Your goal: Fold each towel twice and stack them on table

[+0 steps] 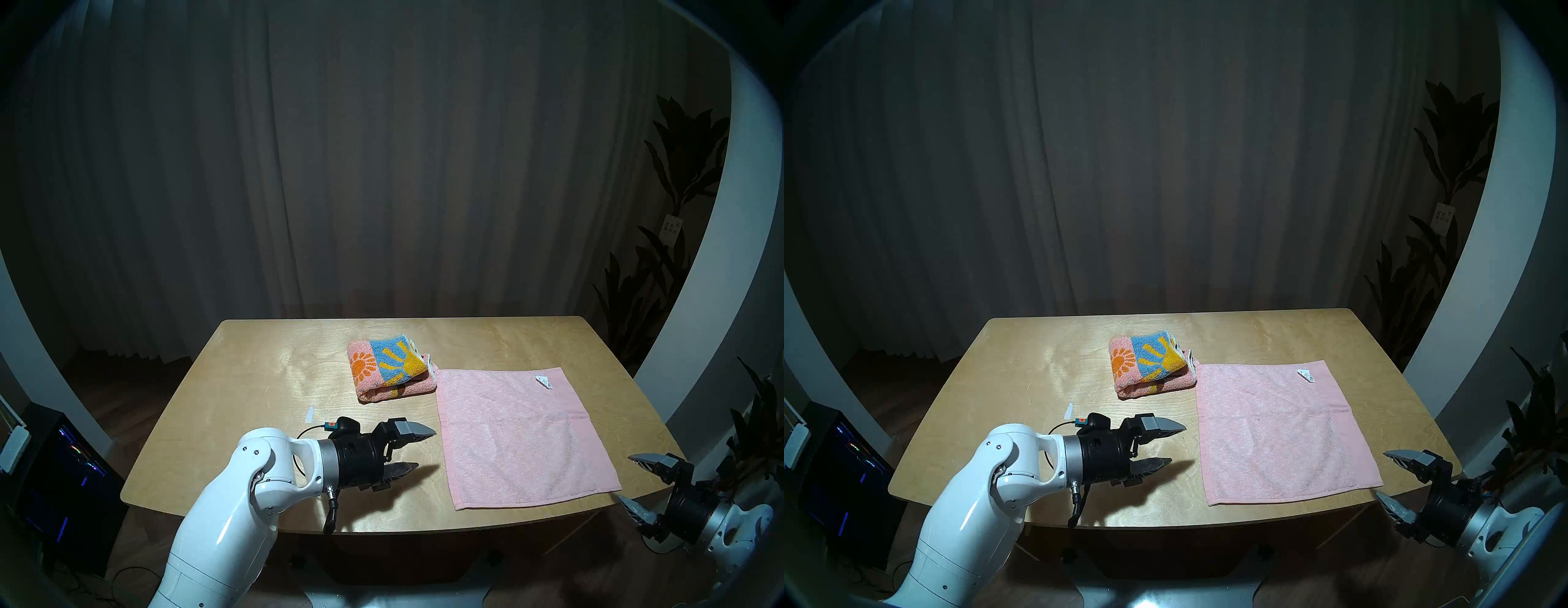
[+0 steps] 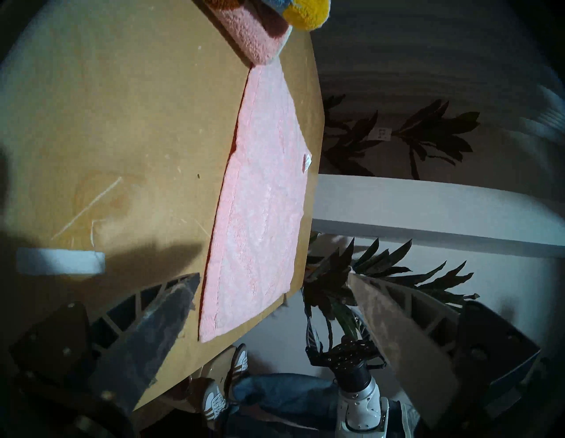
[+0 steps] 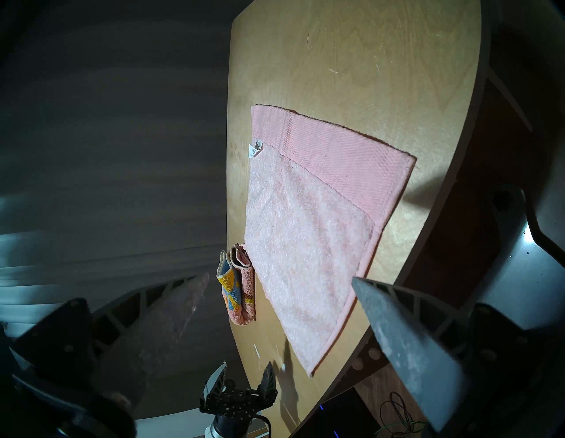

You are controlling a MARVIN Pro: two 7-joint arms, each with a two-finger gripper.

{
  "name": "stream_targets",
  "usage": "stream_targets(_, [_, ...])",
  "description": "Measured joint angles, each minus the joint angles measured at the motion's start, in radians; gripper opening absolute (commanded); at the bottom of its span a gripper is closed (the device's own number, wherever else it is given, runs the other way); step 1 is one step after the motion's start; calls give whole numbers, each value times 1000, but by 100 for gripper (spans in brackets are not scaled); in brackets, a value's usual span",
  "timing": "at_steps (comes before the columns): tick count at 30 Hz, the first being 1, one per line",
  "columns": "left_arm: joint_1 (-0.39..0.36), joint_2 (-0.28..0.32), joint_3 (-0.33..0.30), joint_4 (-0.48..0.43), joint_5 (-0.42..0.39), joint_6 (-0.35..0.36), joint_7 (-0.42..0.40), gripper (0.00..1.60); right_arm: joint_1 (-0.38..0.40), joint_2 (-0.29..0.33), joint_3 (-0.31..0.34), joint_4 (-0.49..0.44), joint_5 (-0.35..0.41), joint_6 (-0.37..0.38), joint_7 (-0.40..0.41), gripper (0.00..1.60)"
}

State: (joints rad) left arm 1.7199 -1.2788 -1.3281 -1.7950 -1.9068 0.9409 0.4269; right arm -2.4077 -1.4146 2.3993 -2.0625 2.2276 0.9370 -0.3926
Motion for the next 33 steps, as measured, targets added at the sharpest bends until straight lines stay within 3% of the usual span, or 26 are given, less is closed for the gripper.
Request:
stream_targets(18, [-82,-20,63,106,-63,20,80,160,34,-8,-30,0,151,-199,-151,160])
stream_targets(33, [-168,-48,133,193,-153,20,158,160,86,29,-53,2,288,-457,-389,160])
